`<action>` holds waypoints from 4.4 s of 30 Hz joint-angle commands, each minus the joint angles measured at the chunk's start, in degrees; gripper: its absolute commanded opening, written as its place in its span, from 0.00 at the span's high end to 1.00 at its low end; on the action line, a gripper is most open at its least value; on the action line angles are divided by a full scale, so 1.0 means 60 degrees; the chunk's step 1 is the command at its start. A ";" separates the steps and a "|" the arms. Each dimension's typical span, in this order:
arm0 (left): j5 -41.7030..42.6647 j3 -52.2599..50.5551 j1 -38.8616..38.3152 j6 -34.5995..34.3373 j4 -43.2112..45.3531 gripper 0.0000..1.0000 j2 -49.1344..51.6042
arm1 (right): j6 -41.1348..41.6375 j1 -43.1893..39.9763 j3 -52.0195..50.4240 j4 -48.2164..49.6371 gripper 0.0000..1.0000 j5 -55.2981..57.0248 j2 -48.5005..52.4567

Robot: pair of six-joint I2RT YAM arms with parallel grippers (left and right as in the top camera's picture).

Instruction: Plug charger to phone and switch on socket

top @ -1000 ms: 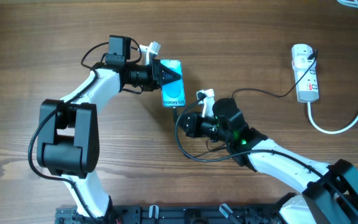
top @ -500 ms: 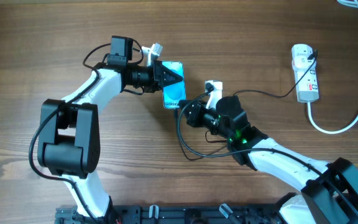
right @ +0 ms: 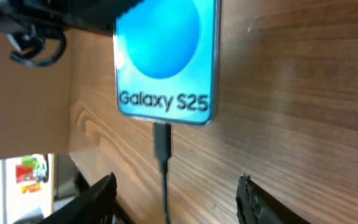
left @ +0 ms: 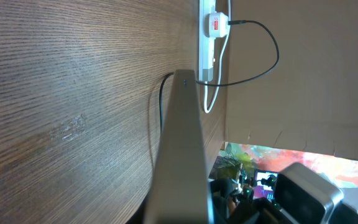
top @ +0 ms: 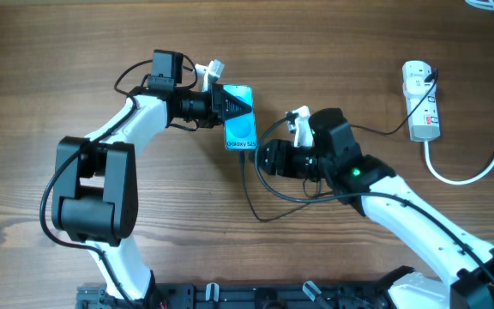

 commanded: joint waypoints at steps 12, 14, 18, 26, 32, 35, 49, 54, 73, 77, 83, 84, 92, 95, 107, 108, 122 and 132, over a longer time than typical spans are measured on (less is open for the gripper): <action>0.0433 -0.0022 -0.0441 -0.0055 0.0073 0.96 -0.0011 | 0.0415 0.1694 0.0419 -0.0186 0.41 0.1260 0.1042; 0.0433 -0.0022 -0.0441 -0.0055 0.0062 0.96 -0.0011 | 0.0586 0.1756 0.0419 -0.0131 0.45 0.1552 0.1322; 0.0437 -0.0022 -0.0444 -0.0055 0.0058 0.96 -0.0011 | 0.0583 0.1752 0.0419 0.0739 0.64 0.1621 0.1497; 0.0433 -0.0022 -0.0444 -0.0055 0.0062 0.96 -0.0011 | 0.0448 0.1344 0.0423 0.0820 0.69 0.1005 0.1326; 0.0433 -0.0022 -0.0441 -0.0055 0.0066 0.96 -0.0011 | 0.0317 0.1268 0.0423 0.0346 0.82 0.0630 0.1297; 0.0433 -0.0022 -0.0441 -0.0055 0.0062 0.96 -0.0011 | 0.0328 0.1268 0.0430 0.0350 0.89 0.0459 0.1297; 0.0586 -0.0022 -0.0444 0.0419 0.0062 0.96 -0.0011 | 0.1089 0.0616 0.0510 0.1694 0.95 0.0080 0.1297; 0.0729 -0.0022 -0.0444 0.0415 0.0066 0.96 -0.0011 | 0.1031 0.0608 0.0514 0.1749 0.95 0.0765 0.1300; 0.0933 -0.0022 -0.0441 0.0419 0.0069 0.96 -0.0011 | 0.0313 0.0630 0.0510 0.0430 0.07 0.0138 0.0809; 0.0933 -0.0022 -0.0441 0.0419 0.0069 0.96 -0.0011 | 0.0306 0.1071 0.0503 -0.0291 0.48 -0.0284 0.0816; 0.0933 -0.0022 -0.0441 0.0415 0.0066 0.96 -0.0011 | 0.0350 0.1577 0.0503 -0.0248 0.89 0.0725 0.0816; 0.0933 -0.0022 -0.0441 0.0415 0.0066 0.96 -0.0011 | 0.0379 0.1577 0.0503 -0.0255 0.95 0.0725 0.0816; 0.0933 -0.0022 -0.0441 0.0419 0.0066 0.96 -0.0011 | 0.0546 0.1122 0.0528 0.0535 0.96 0.1151 0.0816; 0.0936 -0.0022 -0.0441 0.0419 0.0066 0.96 -0.0011 | 0.0470 0.0925 0.0528 0.1049 0.96 0.1162 0.0816; -0.0852 -0.0022 -0.0441 0.0404 -0.0091 0.96 -0.0011 | -0.0157 -0.0157 0.0528 0.0164 0.00 0.0645 0.0761; -0.1177 -0.0022 -0.0441 0.0291 -0.0157 0.96 -0.0011 | -0.0401 -0.0452 0.0528 -0.0018 0.00 0.0262 0.0761; -0.5697 -0.0026 -0.0444 -0.0127 -0.1056 0.91 -0.0007 | -0.0419 -0.1545 0.0525 -0.1432 0.00 0.2022 0.0765; -0.8083 -0.0026 -0.1428 -0.0127 -0.1712 0.82 0.0018 | -0.0415 -0.1545 0.0525 -0.1435 0.00 0.2022 0.0765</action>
